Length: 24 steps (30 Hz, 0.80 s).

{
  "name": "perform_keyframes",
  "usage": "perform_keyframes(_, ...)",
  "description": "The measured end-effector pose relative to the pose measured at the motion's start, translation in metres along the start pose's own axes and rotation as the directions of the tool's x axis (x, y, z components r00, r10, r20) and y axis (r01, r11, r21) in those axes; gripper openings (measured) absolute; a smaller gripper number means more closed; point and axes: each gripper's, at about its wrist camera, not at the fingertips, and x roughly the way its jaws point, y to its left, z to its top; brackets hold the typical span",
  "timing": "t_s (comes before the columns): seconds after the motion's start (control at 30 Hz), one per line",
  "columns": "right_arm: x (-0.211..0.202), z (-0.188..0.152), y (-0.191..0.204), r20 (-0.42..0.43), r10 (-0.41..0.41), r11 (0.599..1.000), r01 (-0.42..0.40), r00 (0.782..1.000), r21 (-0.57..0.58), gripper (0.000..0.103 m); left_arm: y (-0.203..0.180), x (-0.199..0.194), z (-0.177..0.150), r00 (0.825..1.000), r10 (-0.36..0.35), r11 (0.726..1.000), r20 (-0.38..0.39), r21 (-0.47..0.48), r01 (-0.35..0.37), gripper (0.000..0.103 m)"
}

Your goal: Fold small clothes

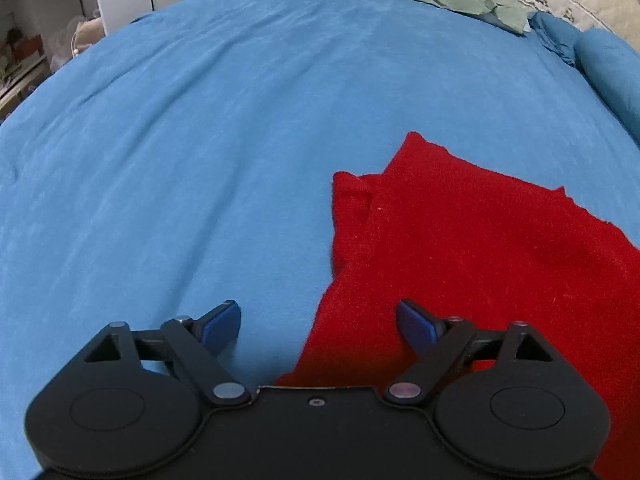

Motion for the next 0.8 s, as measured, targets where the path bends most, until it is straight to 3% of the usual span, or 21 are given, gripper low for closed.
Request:
perform_keyframes(0.1,-0.032,0.008,0.003,0.039,-0.02,1.0,0.02,0.999,0.003,0.074,-0.001,-0.022,0.002,0.999,0.025,1.0,0.034,0.007,-0.025,0.088)
perform_keyframes(0.2,-0.082,0.012,0.007,0.113,-0.028,1.0,0.028,0.993,0.001,0.1,-0.008,-0.061,-0.001,0.996,0.001,1.0,0.092,0.013,-0.002,0.091)
perform_keyframes(0.23,-0.102,0.01,0.009,0.128,-0.037,0.999,0.037,0.991,-0.001,0.103,-0.012,-0.077,-0.005,0.994,0.002,1.0,0.113,0.022,-0.005,0.097)
perform_keyframes(0.37,-0.158,-0.006,0.019,0.063,-0.084,0.996,0.083,0.994,0.014,0.103,-0.037,-0.118,-0.021,0.99,0.043,0.996,0.136,0.07,-0.052,0.103)
perform_keyframes(0.57,-0.181,-0.058,0.01,-0.107,-0.072,0.958,0.099,0.992,0.269,0.103,-0.071,-0.125,-0.054,0.995,-0.092,0.982,0.025,0.17,0.087,0.103)
perform_keyframes(0.67,-0.168,-0.087,0.001,-0.13,-0.064,0.91,0.111,0.989,0.4,0.101,-0.086,-0.114,-0.062,0.99,-0.141,0.971,-0.014,0.191,0.141,0.103)
perform_keyframes(0.77,-0.15,-0.109,-0.014,-0.1,-0.034,0.822,0.085,0.994,0.564,0.093,-0.101,-0.099,-0.062,0.986,-0.165,0.964,-0.034,0.205,0.169,0.102)
perform_keyframes(0.8,-0.143,-0.114,-0.02,-0.089,-0.022,0.789,0.072,0.996,0.61,0.086,-0.106,-0.095,-0.062,0.985,-0.172,0.961,-0.036,0.213,0.175,0.101)
